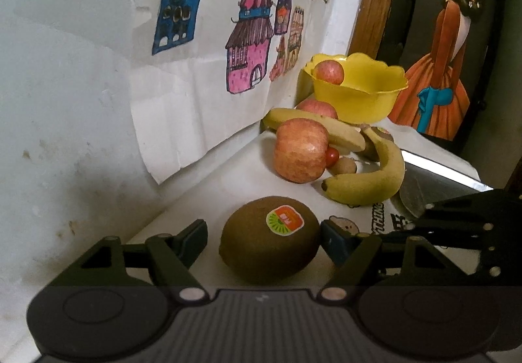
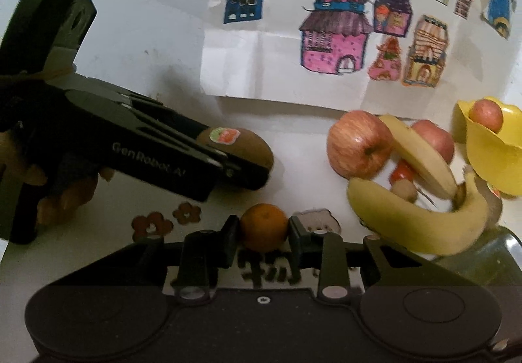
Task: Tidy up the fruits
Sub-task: 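Close the right gripper on the small orange while the left gripper closes on the kiwi, then carry the orange into the metal tray and open the right gripper while the left carries the kiwi, then lower the kiwi into the metal tray and open the left gripper, then move both tools back toward the fruit pile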
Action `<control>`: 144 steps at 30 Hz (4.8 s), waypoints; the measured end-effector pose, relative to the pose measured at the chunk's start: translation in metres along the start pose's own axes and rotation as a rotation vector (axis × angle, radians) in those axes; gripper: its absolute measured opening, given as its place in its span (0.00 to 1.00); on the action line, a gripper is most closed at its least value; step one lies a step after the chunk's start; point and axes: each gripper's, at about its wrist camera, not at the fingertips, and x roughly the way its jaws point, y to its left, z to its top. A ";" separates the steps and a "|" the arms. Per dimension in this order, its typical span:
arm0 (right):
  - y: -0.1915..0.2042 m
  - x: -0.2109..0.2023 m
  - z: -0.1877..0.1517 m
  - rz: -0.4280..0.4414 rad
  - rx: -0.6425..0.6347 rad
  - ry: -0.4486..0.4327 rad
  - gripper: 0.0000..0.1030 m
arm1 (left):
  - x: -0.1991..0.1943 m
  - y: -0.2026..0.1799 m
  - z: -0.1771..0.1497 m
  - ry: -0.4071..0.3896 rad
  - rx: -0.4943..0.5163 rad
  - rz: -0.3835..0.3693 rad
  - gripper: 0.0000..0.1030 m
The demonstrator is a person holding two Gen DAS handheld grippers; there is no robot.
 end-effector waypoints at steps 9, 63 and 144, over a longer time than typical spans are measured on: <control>-0.014 -0.015 -0.015 -0.014 0.034 -0.002 0.33 | 0.006 -0.012 0.000 0.022 0.049 0.029 0.80; -0.126 -0.114 -0.128 -0.348 0.218 -0.126 0.33 | 0.091 -0.190 0.020 0.007 0.145 -0.158 0.65; 0.046 -0.126 -0.006 -0.233 -0.058 -0.068 0.99 | -0.093 -0.010 -0.018 -0.124 0.138 0.085 1.00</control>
